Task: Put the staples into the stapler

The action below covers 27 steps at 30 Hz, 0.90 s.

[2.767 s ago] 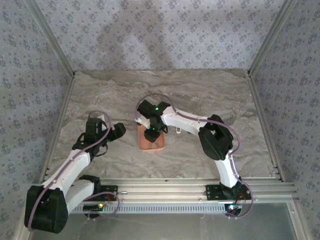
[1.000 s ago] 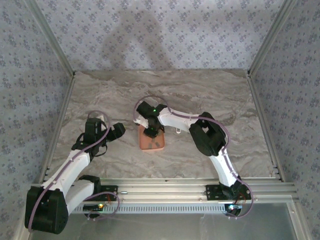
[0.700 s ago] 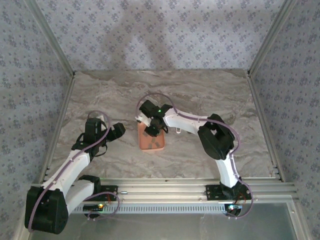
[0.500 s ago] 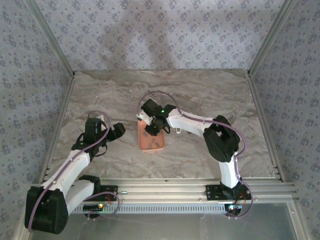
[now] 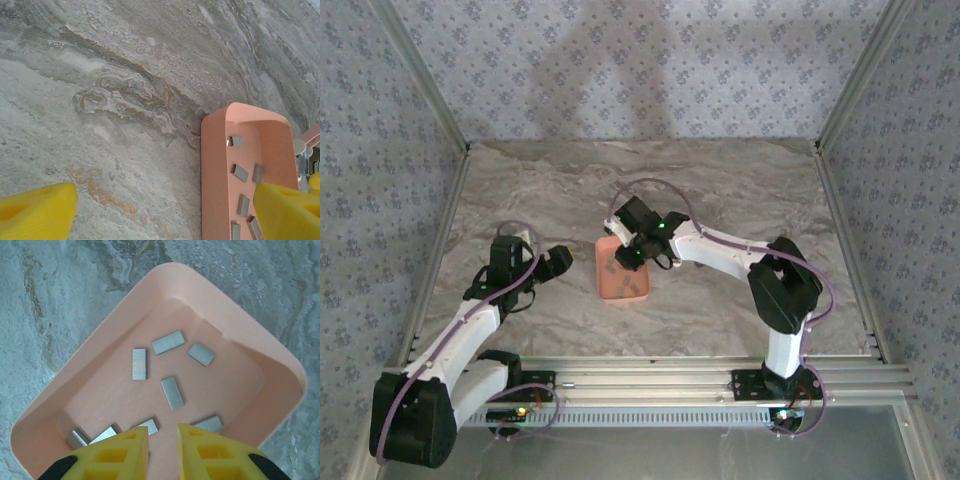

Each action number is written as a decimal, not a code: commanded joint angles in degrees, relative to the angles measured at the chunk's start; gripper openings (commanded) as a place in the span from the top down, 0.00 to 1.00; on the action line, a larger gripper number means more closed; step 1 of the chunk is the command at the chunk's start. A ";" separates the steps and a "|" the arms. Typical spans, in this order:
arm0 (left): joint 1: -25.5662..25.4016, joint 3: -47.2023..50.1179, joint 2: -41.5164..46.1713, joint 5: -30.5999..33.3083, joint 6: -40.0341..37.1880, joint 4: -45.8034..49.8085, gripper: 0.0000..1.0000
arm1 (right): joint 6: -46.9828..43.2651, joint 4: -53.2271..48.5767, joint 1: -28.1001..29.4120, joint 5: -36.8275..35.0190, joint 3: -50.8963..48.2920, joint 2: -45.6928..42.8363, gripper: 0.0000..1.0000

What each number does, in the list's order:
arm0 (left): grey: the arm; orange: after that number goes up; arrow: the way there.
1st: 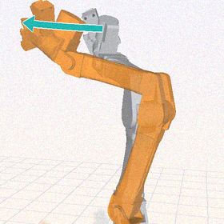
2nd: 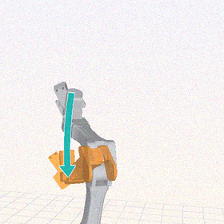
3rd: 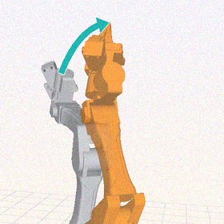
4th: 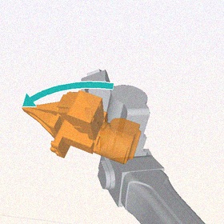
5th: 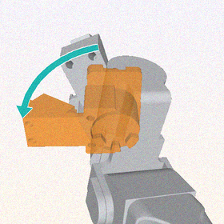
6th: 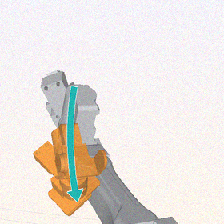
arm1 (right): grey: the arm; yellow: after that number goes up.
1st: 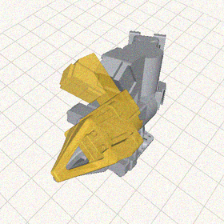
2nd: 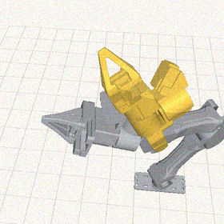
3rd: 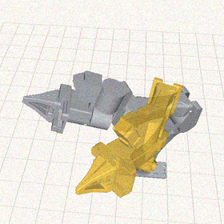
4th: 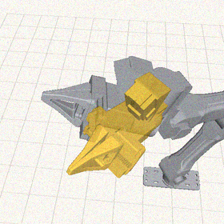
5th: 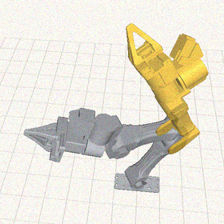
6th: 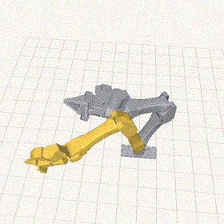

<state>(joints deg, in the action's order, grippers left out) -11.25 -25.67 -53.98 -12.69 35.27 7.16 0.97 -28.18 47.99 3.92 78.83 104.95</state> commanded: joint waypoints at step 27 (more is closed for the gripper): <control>-8.18 -1.58 -6.10 -0.05 0.10 -6.52 0.10 | 20.44 0.28 -9.30 7.76 -13.95 -15.86 0.74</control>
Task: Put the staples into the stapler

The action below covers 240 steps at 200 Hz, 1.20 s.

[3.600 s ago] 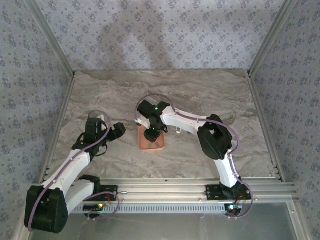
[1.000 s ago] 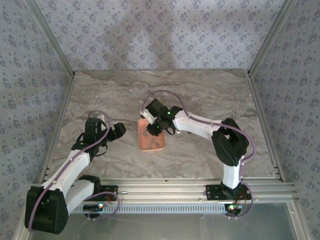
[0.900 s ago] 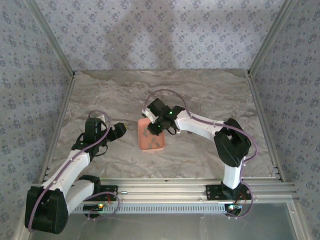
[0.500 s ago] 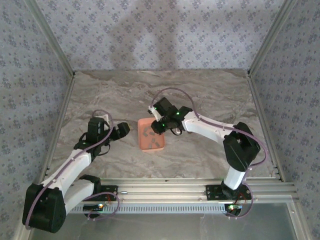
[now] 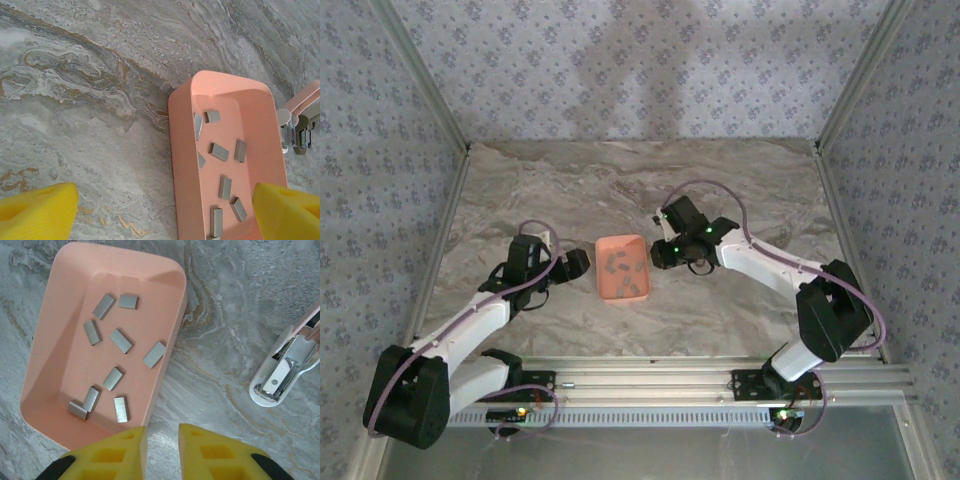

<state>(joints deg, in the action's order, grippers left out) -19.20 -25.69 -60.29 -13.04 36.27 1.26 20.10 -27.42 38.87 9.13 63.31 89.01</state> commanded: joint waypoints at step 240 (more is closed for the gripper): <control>10.69 1.96 6.56 -2.59 -0.37 4.02 0.09 | -30.73 -19.35 9.83 -6.85 35.96 35.58 0.55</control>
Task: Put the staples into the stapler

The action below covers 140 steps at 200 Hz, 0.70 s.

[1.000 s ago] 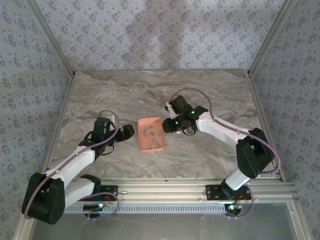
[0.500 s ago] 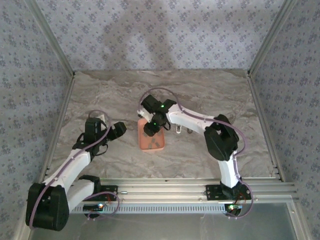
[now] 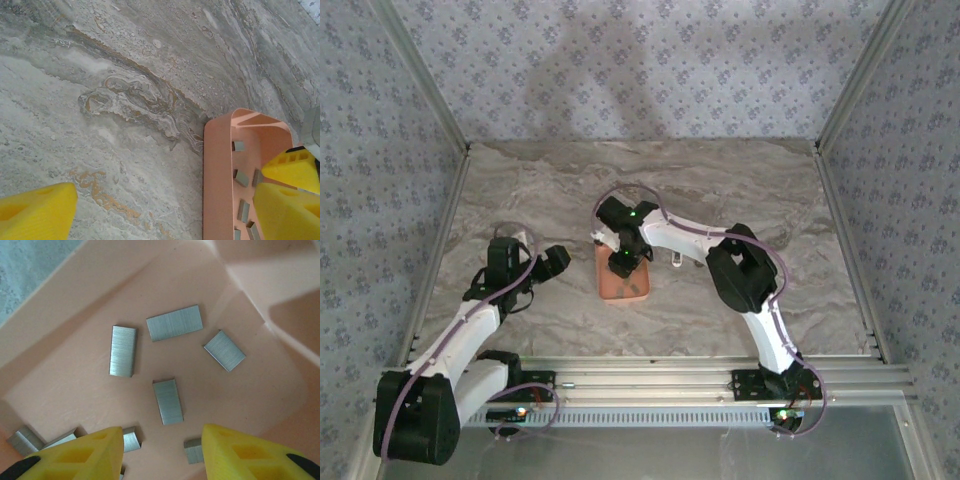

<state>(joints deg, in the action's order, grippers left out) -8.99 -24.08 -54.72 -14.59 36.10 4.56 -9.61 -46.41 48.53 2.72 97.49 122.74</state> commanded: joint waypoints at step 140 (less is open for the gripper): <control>0.65 0.26 0.96 -1.33 -0.41 0.78 0.09 | -0.24 2.51 0.32 -2.34 1.62 6.50 0.74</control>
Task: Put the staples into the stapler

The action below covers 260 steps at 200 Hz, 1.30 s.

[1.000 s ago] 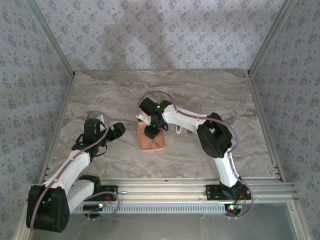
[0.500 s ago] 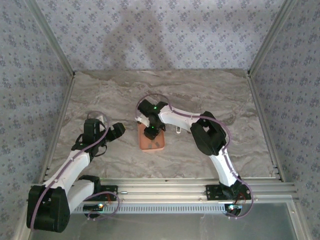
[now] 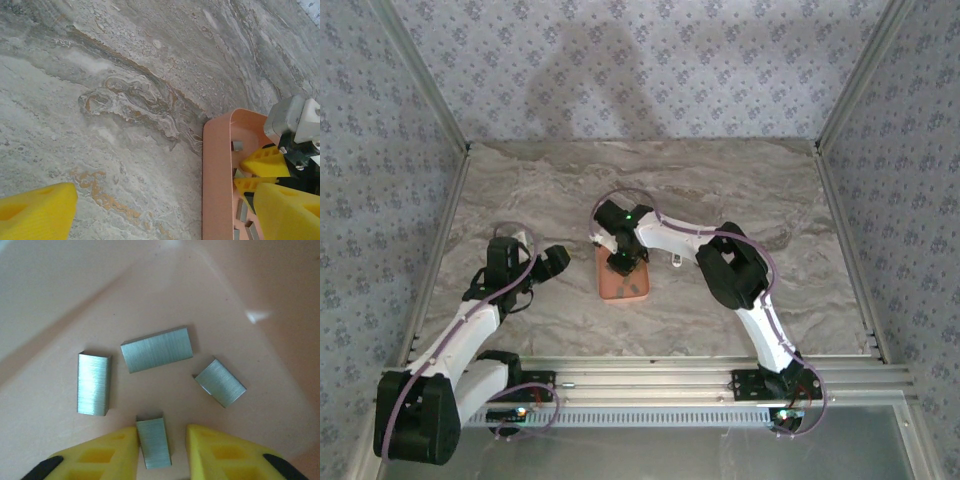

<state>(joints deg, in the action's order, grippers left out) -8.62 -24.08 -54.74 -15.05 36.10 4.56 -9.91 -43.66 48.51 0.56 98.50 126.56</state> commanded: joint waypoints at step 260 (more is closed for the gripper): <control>-11.12 -0.69 -6.63 -1.34 1.20 -11.66 0.09 | 26.57 0.59 -4.74 -2.66 -34.34 -39.87 0.84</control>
<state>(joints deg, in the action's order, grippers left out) -17.61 -22.41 -58.61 -17.10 36.82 -3.95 8.73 -37.23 45.23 -1.10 69.52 91.33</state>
